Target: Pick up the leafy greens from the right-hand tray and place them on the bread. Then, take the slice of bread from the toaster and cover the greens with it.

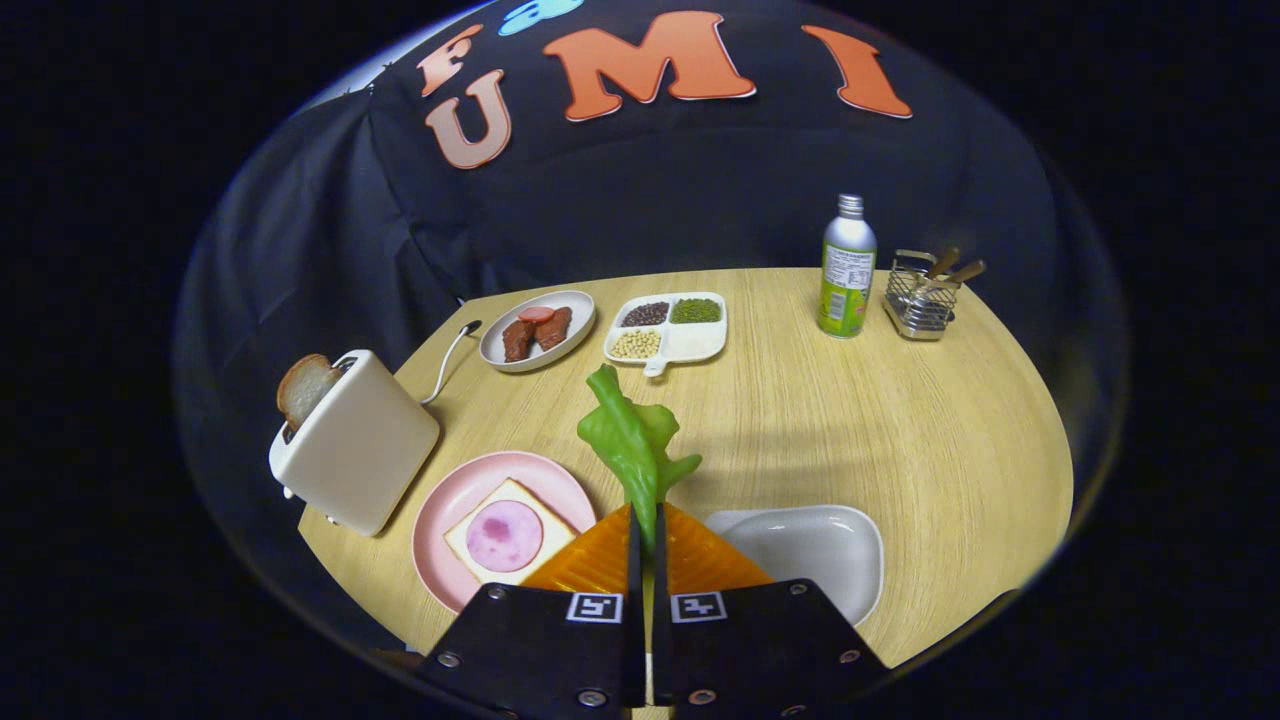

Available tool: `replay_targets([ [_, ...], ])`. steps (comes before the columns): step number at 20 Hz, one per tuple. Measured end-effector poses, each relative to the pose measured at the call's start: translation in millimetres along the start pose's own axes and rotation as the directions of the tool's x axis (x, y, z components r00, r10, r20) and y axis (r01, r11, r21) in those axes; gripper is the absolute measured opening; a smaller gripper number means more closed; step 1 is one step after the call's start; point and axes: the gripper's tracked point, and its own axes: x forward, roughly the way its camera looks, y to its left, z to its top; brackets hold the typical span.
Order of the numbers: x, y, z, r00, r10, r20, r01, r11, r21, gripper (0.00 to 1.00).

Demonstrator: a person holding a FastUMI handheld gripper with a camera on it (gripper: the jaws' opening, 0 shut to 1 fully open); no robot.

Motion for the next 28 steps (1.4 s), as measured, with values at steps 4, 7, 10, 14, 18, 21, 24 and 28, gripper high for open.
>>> replay_targets([
  [4,11.6,26.2,-2.7,0.999,0.035,-0.015,-0.036,0.998,-0.044,0.03],
  [7,21.0,42.1,-7.7,0.998,0.057,-0.040,-0.060,0.996,-0.073,0.03],
  [10,30.8,55.1,-19.1,0.995,0.065,-0.079,-0.072,0.993,-0.096,0.03],
  [14,39.9,75.8,-28.2,0.989,0.091,-0.113,-0.104,0.988,-0.113,0.03],
  [18,47.6,92.6,-38.5,0.982,0.111,-0.154,-0.131,0.983,-0.128,0.03],
  [21,52.4,106.7,-45.3,0.976,0.129,-0.178,-0.153,0.979,-0.133,0.06],
  [24,53.1,116.2,-56.9,0.964,0.139,-0.225,-0.173,0.975,-0.139,0.09],
  [28,55.9,122.4,-65.2,0.958,0.136,-0.252,-0.180,0.971,-0.158,0.15],
])
